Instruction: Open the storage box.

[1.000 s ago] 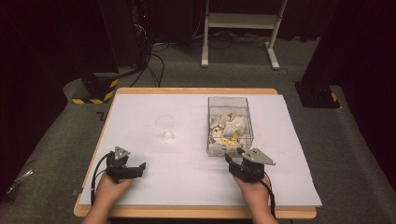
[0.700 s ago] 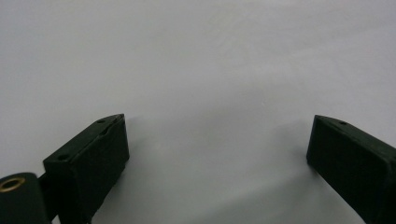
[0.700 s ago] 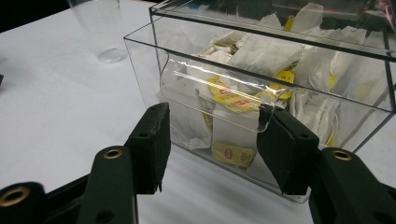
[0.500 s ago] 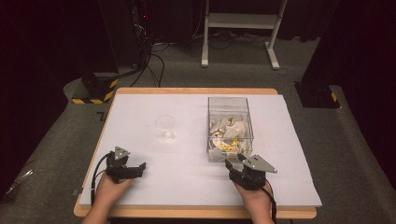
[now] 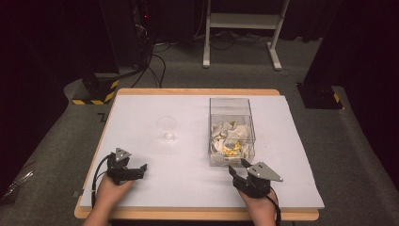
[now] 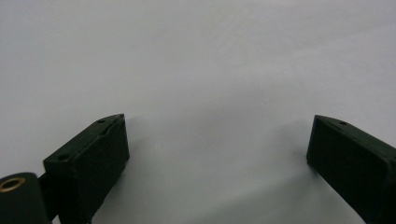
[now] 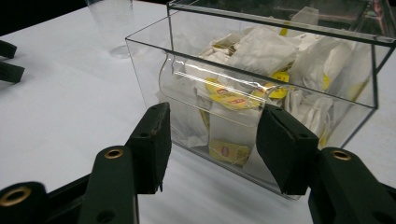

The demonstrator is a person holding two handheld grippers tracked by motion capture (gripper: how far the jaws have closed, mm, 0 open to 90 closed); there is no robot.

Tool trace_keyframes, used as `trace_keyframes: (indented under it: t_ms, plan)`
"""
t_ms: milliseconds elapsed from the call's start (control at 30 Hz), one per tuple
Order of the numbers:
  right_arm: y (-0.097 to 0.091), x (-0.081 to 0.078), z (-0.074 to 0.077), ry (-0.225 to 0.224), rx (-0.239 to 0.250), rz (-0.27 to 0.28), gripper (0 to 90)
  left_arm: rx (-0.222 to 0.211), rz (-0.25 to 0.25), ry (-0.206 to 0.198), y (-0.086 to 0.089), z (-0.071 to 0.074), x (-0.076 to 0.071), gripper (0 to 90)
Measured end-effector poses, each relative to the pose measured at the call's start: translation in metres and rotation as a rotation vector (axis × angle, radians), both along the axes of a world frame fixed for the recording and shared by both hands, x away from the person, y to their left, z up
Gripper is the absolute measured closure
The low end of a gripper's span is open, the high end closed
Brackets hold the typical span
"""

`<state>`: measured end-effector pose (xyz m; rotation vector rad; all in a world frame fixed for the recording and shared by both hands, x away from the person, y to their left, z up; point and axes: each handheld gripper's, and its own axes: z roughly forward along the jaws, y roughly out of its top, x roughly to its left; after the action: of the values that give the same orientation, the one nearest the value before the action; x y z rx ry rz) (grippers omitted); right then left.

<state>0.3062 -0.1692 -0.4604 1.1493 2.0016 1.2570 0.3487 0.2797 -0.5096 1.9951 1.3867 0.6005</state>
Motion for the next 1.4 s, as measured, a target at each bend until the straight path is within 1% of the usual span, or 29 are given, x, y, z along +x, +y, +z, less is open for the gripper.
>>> trace_keyframes:
  t_ms: [167,267,533,767,933,1100,1233,1400]
  plan:
    - [-0.007,-0.005,0.003,-0.009,0.008,-0.015,46.6,0.001,0.000,0.000,0.000,0.000,0.000,5.9]
    - [-0.010,-0.006,0.007,-0.022,0.011,-0.024,46.2,0.000,0.000,0.001,0.000,0.000,0.000,5.9]
    - [-0.020,-0.002,0.018,-0.048,0.012,-0.062,46.2,-0.001,0.000,0.001,0.000,0.000,0.000,5.9]
    - [-0.027,0.011,0.027,-0.063,0.012,-0.094,45.2,-0.002,0.000,0.001,0.000,0.000,0.000,5.9]
    - [-0.029,0.023,0.029,-0.063,0.003,-0.104,48.0,-0.002,0.000,0.001,0.000,0.000,0.000,5.9]
    - [-0.031,0.034,0.029,-0.062,0.001,-0.127,50.3,-0.004,0.000,0.001,0.000,0.000,0.000,5.9]
    - [-0.030,0.042,0.027,-0.058,0.001,-0.142,55.2,-0.005,0.000,0.002,0.000,0.000,0.000,5.9]
    - [-0.028,0.049,0.024,-0.052,0.007,-0.161,58.7,0.000,-0.001,0.000,0.000,0.000,0.000,5.9]
